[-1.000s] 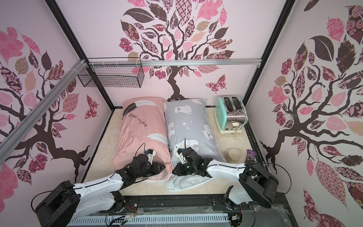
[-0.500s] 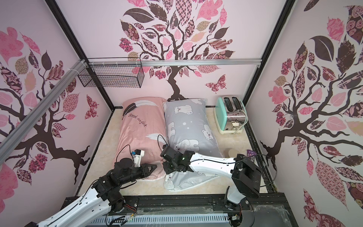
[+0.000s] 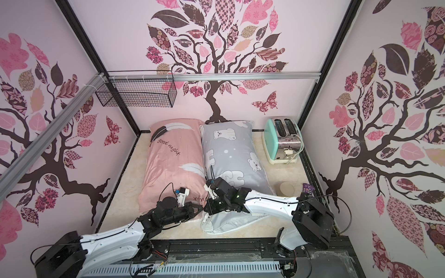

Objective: Zip up pillowcases
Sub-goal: Pick up the pillowcase from the center of the board.

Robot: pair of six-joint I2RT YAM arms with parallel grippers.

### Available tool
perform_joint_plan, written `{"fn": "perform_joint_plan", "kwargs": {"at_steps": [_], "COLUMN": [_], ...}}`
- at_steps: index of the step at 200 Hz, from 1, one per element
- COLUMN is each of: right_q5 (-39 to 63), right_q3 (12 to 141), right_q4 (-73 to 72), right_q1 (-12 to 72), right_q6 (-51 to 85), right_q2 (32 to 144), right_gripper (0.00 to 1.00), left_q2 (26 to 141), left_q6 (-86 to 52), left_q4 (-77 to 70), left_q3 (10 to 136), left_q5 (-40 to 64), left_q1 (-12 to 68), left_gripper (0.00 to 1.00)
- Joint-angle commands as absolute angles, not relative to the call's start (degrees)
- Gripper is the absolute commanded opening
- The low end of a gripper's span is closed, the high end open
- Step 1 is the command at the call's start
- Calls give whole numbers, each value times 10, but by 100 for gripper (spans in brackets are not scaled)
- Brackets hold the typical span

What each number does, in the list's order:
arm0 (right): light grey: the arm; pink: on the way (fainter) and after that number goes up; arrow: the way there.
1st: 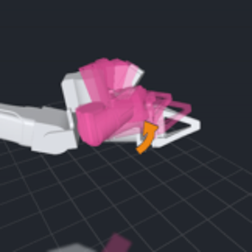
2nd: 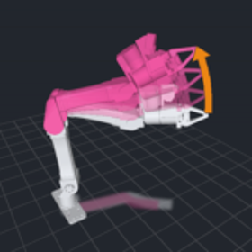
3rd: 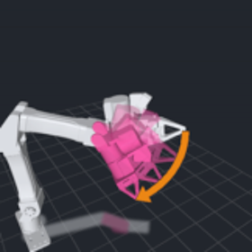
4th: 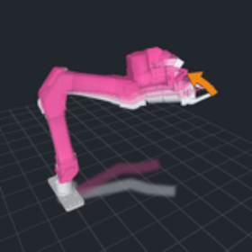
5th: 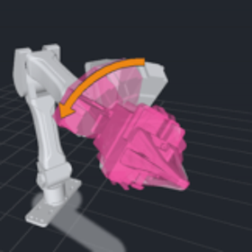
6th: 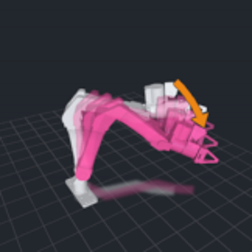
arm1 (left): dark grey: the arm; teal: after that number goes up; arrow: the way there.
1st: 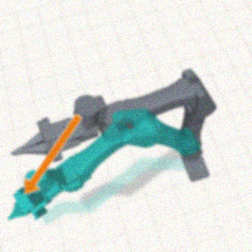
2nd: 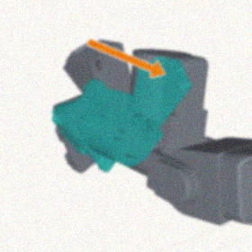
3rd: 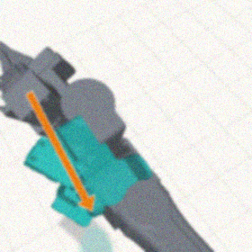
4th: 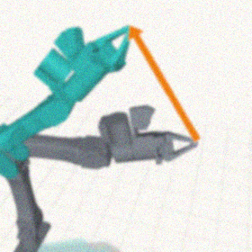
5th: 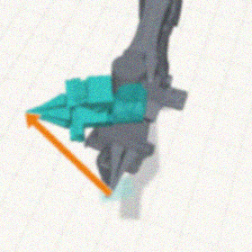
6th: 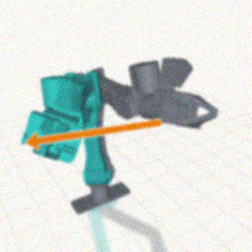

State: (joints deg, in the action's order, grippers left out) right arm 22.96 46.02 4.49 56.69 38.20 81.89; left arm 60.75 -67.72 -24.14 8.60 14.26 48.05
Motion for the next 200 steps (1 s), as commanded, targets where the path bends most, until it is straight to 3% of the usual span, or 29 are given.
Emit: {"fn": "perform_joint_plan", "kwargs": {"at_steps": [1, 29, 56, 107, 120, 149, 200], "right_q5": [318, 272, 224, 255, 271, 330, 402], "right_q3": [459, 454, 451, 442, 434, 404, 375], "right_q4": [-45, 20, 78, 42, 23, -46, -172], "right_q1": [558, 535, 522, 510, 506, 493, 488], "right_q6": [419, 388, 354, 359, 366, 397, 468], "right_q2": [814, 790, 775, 792, 791, 786, 793], "right_gripper": [0, 0, 0, 0, 0, 0, 0], "left_q2": [683, 689, 569, 334, 305, 297, 374], "left_q6": [-692, -710, -693, -727, -742, -757, -740], "left_q4": [-380, -426, -306, -164, -172, -197, -249], "left_q3": [102, 65, 46, 10, -1, -9, 0], "left_q5": [153, 154, 145, 148, 153, 168, 203], "left_q1": [483, 472, 461, 431, 427, 426, 426], "left_gripper": [0, 0, 0, 0, 9, 21, 26]}}
